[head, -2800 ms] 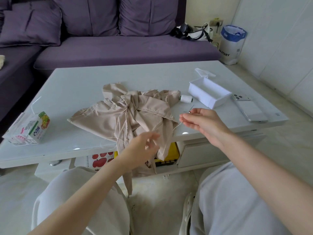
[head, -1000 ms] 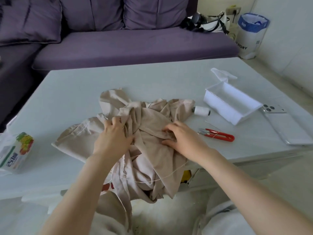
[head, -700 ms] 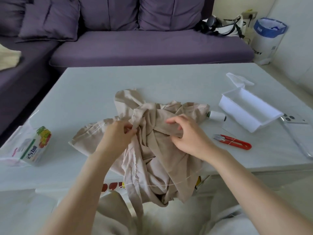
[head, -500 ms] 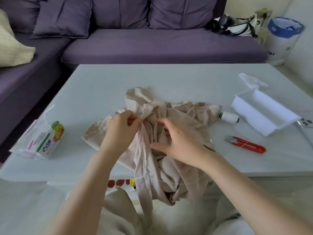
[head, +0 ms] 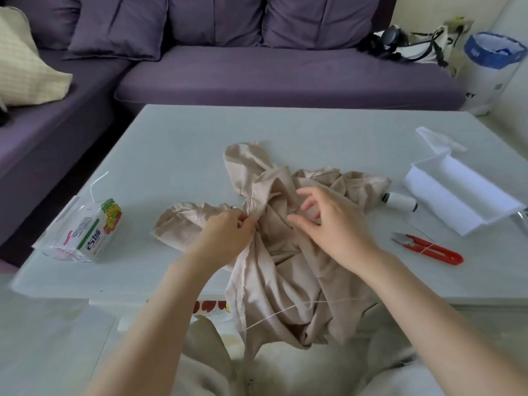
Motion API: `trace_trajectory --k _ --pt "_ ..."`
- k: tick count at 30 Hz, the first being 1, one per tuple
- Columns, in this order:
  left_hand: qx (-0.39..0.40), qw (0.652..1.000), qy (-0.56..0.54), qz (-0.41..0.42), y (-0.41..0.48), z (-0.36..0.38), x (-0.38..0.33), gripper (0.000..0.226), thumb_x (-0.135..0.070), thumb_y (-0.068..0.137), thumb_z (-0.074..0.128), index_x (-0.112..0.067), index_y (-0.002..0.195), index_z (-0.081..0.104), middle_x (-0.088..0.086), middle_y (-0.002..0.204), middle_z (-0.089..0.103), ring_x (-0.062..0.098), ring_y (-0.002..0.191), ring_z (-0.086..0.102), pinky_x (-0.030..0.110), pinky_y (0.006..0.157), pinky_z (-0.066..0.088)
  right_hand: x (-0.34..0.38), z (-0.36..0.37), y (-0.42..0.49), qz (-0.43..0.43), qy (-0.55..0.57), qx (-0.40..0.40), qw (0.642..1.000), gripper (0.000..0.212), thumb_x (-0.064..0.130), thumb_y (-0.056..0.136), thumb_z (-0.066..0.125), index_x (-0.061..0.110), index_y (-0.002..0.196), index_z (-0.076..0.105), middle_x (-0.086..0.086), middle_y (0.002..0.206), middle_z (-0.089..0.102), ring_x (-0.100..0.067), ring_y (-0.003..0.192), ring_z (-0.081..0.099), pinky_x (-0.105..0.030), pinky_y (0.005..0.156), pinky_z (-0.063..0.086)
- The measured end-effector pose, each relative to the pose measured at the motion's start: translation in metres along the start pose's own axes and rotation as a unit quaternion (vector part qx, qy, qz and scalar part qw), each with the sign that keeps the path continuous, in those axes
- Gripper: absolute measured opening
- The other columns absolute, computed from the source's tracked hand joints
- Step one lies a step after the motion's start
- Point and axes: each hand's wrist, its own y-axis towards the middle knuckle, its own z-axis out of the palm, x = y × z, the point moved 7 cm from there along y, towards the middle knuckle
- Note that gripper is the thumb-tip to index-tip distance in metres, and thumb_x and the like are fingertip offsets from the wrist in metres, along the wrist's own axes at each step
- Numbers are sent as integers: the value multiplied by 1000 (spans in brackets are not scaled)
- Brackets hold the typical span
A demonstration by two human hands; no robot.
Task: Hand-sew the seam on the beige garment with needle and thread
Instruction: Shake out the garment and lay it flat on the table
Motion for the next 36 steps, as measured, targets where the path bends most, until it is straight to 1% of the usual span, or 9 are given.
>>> trace_trajectory --k 2,5,9,15,22,25,30,33,36 --pt "-77 997 -1 21 -1 -10 -6 18 -14 96 41 -11 89 57 1 74 56 27 82 57 27 65 34 -3 -20 -6 3 -77 -30 997 53 49 84 60 21 128 47 9 100 50 -6 80 48 -13 60 33" --pt "-127 990 -41 42 -10 -19 -19 26 -5 92 36 -8 94 62 0 72 58 24 76 54 30 66 37 -31 -22 -19 98 -163 72 979 63 52 85 58 23 137 34 0 125 44 -20 101 56 -25 69 39" --pt "57 997 -3 54 -20 19 -37 32 -29 101 34 -4 100 54 6 96 61 27 90 58 37 80 48 -57 -11 -32 178 -157 164 957 65 52 85 60 22 137 37 -4 132 43 -27 110 55 -30 77 41" --pt "127 990 24 59 -13 46 -41 71 -62 85 52 -24 142 35 -2 135 46 17 125 43 28 99 36 -68 -10 -19 137 -69 66 986 8 21 91 57 15 97 58 2 82 60 -20 80 59 -26 59 35" --pt "22 992 92 79 31 48 -38 72 -43 86 60 -15 145 28 4 146 36 25 136 28 34 112 22 -85 -40 -5 152 -15 -117 981 12 2 95 43 2 102 53 -7 77 55 -26 73 53 -27 58 30" --pt "-24 990 113 83 44 40 -34 73 -32 84 62 -12 146 28 6 147 35 24 138 26 33 116 15 -90 -49 -7 162 -15 -133 978 21 -5 90 42 0 108 50 -16 93 58 -32 86 54 -30 65 33" --pt "-94 993 10 75 44 13 -35 46 -10 86 51 -12 132 51 9 133 50 27 120 48 33 96 38 -79 -38 -12 126 -104 -51 985 34 -3 84 51 6 117 48 -9 114 47 -25 98 51 -33 70 44" --pt "-145 989 20 37 35 -5 -27 33 -16 90 49 -10 122 52 10 125 49 30 115 48 38 93 40 -51 -42 -8 41 -62 -116 991 37 -6 82 55 3 117 52 -12 114 51 -27 101 53 -32 77 46" --pt "-79 989 123 -9 27 1 -10 38 -37 95 44 -16 127 44 9 108 43 35 116 43 43 96 39 -30 -37 -1 -6 -49 -119 992 30 1 85 60 3 114 54 -11 110 54 -28 99 55 -29 79 45"
